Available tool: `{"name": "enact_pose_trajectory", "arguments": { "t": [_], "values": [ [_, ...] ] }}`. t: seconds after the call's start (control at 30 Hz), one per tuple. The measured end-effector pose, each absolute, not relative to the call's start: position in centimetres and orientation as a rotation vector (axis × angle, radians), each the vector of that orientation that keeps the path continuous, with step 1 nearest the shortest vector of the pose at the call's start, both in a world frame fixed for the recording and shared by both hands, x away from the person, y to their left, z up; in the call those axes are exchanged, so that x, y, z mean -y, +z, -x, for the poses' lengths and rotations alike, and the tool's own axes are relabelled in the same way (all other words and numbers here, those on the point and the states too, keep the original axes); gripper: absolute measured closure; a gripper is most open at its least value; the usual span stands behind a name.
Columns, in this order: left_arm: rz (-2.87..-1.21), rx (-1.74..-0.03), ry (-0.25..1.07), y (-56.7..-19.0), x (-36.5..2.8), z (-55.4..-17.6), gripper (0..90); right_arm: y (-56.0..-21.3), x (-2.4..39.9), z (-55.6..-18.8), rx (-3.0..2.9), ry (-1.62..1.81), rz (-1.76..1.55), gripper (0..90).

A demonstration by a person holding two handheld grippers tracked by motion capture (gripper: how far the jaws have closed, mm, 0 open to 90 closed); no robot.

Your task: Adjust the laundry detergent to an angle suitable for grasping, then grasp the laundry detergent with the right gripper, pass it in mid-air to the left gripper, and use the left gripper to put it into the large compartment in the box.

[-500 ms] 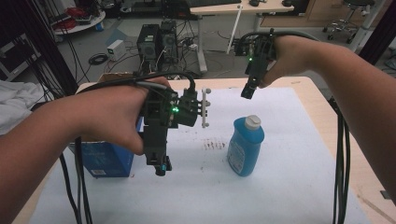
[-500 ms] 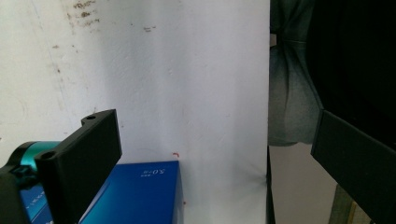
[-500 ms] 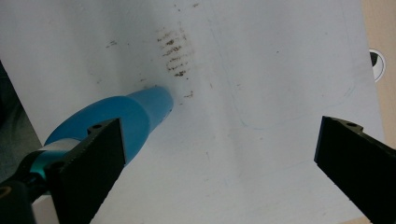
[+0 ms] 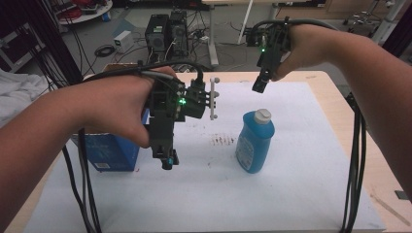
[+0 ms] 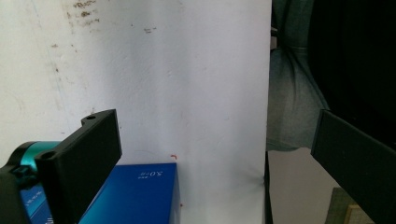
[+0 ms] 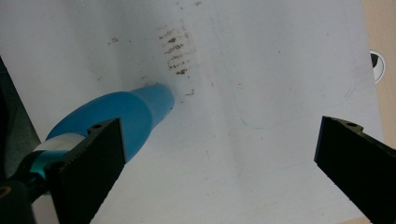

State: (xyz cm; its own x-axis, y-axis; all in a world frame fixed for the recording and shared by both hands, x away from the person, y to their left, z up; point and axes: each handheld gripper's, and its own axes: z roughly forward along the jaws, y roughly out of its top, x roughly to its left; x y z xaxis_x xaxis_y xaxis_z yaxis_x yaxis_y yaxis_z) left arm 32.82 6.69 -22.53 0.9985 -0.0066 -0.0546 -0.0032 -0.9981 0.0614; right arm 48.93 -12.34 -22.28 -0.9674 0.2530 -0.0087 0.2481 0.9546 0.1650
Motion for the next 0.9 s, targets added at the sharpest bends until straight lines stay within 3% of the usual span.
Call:
{"name": "enact_pose_trajectory", "arguments": {
  "t": [0.9],
  "values": [
    [-3.094, 0.032, -0.084, -22.56, -6.85, -32.95, 1.7, -22.37, 12.40, -48.83, -3.077, 0.267, -0.411, 1.1]
  ]
}}
